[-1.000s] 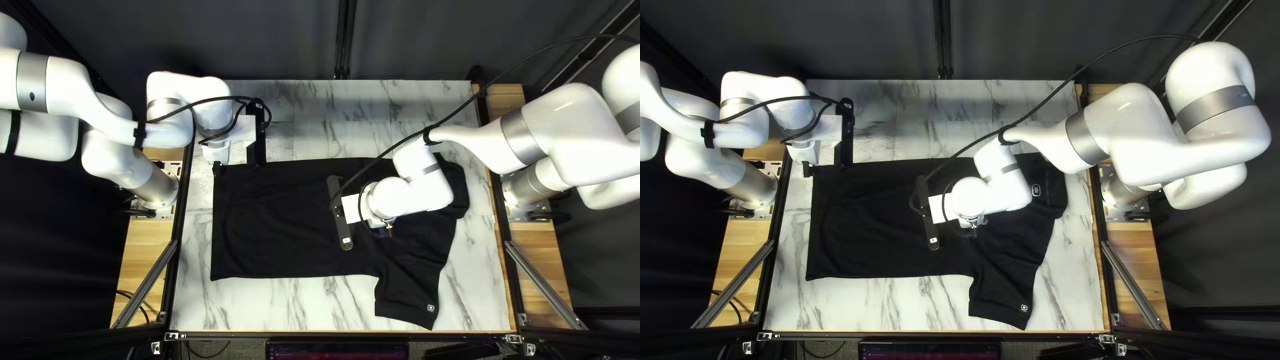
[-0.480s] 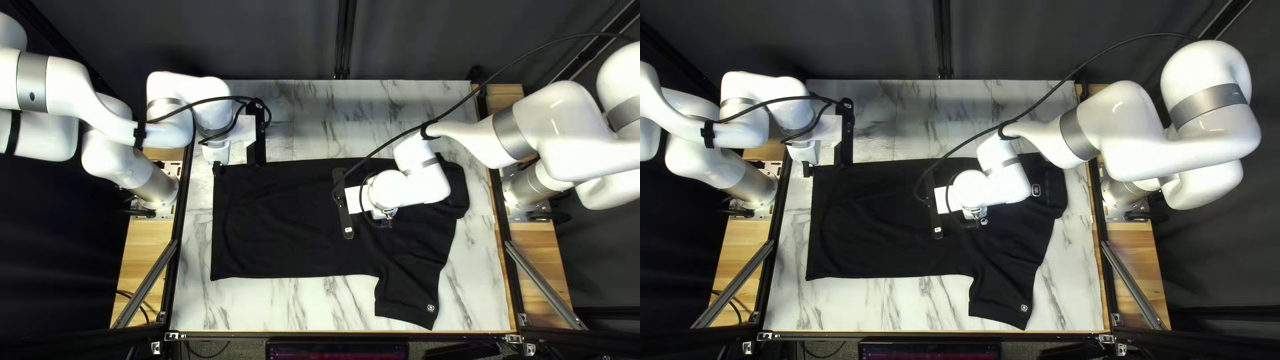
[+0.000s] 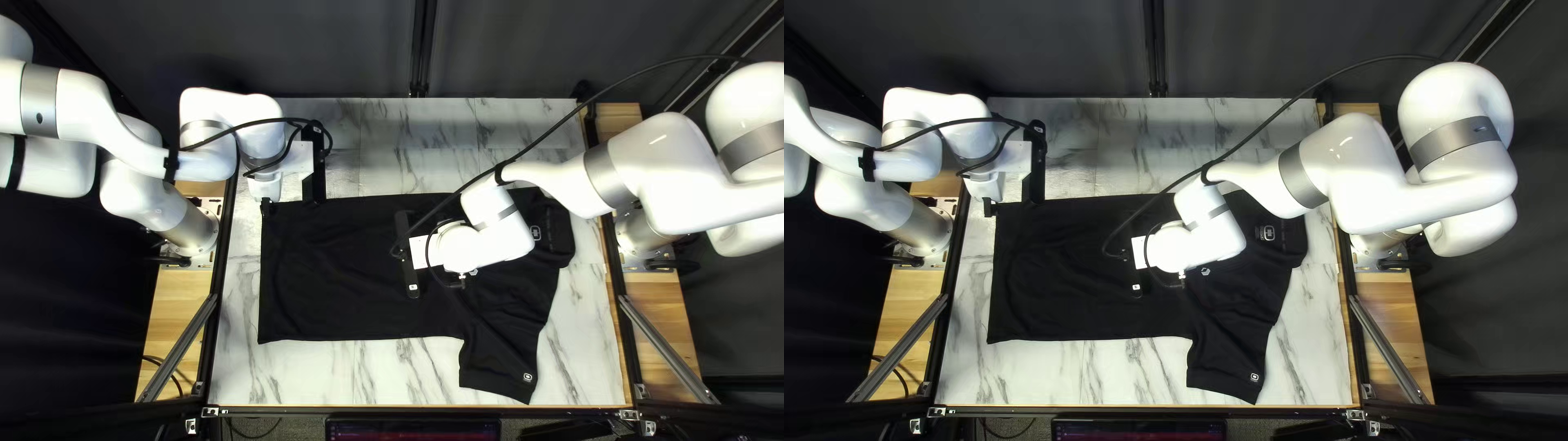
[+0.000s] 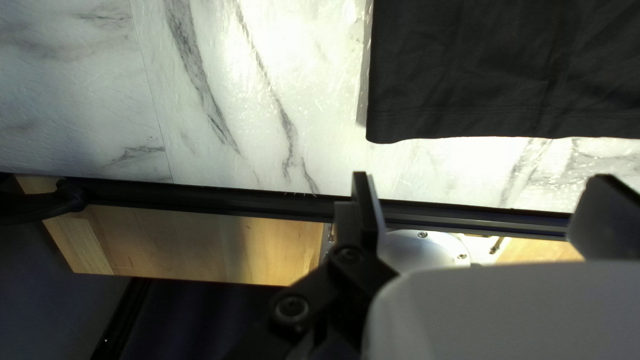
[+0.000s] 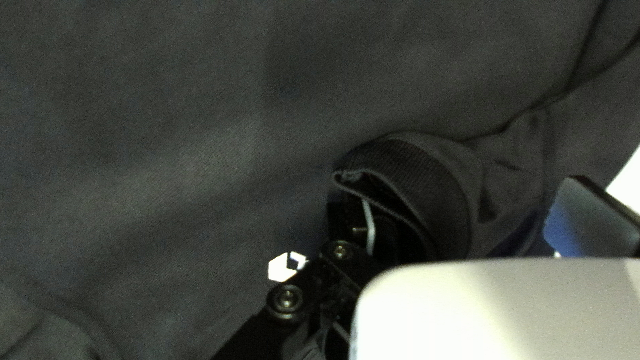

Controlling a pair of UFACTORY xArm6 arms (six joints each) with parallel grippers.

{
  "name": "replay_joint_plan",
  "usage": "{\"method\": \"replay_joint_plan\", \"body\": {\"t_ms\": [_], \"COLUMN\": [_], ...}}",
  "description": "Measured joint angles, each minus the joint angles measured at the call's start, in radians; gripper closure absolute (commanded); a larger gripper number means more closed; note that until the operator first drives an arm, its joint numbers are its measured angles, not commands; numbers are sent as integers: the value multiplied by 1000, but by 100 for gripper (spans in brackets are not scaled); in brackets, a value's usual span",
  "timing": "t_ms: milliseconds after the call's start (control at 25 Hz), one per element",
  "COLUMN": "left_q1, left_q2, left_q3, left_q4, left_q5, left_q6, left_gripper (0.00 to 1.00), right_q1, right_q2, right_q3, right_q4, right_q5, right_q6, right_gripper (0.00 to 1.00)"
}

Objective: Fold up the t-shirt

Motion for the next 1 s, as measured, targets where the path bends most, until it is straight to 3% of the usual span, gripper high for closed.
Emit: {"method": "replay_joint_plan", "body": {"t_ms": [40, 80, 120, 520, 1000], "left_q1": [0, 0, 0, 0, 0], "left_q2": [0, 0, 0, 0, 0], "left_q3": [0, 0, 0, 0, 0], "left_q4": [0, 0, 0, 0, 0], "left_q5": [0, 0, 0, 0, 0], "left_q6": [0, 0, 0, 0, 0], "left_gripper": [0, 0, 0, 0, 0], "right_q1": [8, 15, 21, 34, 70], "right_q2": [2, 4, 5, -41, -179], "right_q3": [-1, 0, 2, 68, 177], "right_q4": [-16, -32, -46, -113, -155], "right_q5": [-1, -6, -11, -71, -140], "right_q6": [7, 13, 17, 12, 53], "right_gripper": [77, 84, 100, 100, 100]}}
